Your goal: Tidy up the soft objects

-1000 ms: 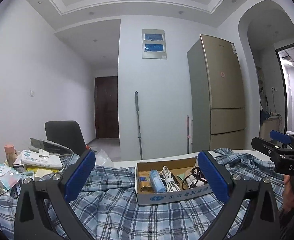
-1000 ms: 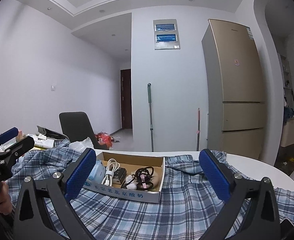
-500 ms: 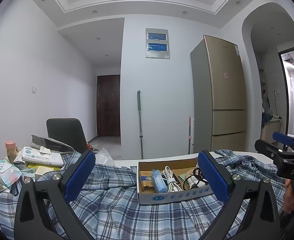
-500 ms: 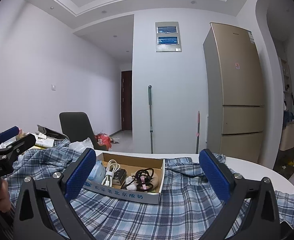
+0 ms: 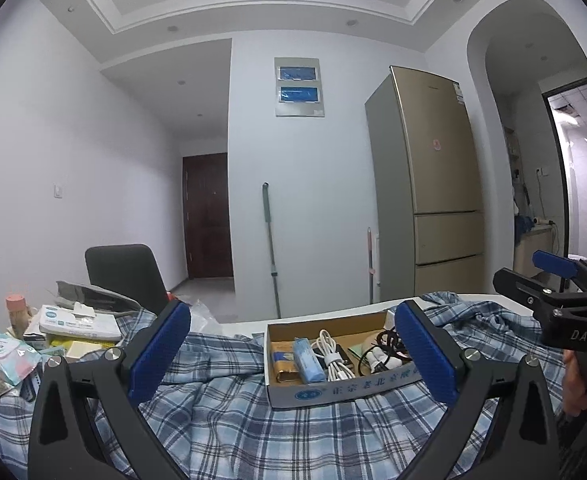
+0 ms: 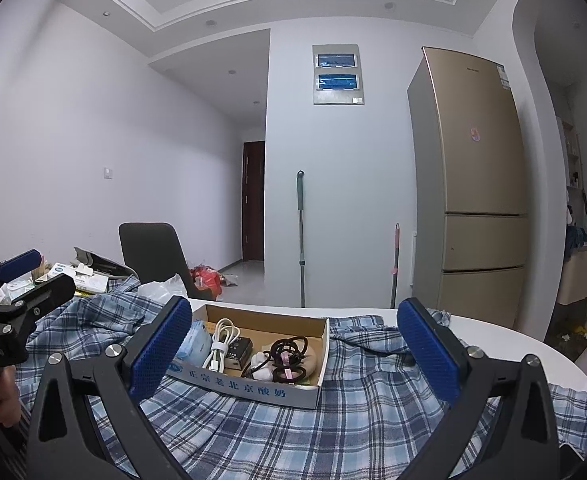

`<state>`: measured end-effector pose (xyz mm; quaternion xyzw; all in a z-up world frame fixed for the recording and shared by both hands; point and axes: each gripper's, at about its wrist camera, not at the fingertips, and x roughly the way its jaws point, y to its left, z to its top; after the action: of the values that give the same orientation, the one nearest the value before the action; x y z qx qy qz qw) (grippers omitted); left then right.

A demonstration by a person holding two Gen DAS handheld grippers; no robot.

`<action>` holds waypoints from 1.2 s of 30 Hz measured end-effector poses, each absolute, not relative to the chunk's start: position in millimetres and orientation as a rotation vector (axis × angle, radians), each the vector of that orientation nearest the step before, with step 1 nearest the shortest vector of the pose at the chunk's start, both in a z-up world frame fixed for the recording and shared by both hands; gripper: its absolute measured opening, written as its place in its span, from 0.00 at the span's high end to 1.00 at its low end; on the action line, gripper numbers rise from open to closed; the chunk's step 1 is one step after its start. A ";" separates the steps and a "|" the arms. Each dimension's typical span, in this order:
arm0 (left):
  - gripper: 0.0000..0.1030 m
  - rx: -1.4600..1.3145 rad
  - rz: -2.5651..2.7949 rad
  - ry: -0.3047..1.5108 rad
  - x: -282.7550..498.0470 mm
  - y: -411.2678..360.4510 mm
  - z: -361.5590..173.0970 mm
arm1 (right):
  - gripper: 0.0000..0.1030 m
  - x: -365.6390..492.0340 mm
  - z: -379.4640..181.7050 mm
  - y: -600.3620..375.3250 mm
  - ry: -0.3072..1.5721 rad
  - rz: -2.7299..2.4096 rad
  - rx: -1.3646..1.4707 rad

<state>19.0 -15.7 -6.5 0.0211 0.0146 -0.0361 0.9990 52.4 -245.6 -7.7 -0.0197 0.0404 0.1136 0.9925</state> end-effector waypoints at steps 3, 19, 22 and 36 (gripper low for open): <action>0.00 0.036 -0.071 0.026 18.5 -14.9 -6.6 | 0.00 52.8 -8.3 -244.6 0.082 0.226 -0.047; 0.00 0.027 -0.058 0.036 20.0 -12.6 -7.9 | 0.00 55.9 -9.3 -247.1 0.086 0.216 -0.044; 0.00 0.029 -0.055 0.041 20.5 -12.7 -8.5 | 0.00 55.8 -9.9 -247.2 0.085 0.215 -0.044; 0.00 0.030 -0.051 0.044 21.9 -13.5 -9.4 | 0.00 52.0 -9.4 -247.6 0.076 0.206 -0.045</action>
<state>21.9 -13.5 -9.4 0.0151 0.0221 -0.0257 0.9993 52.0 -247.6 -9.4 -0.0224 0.0379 0.1029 0.9937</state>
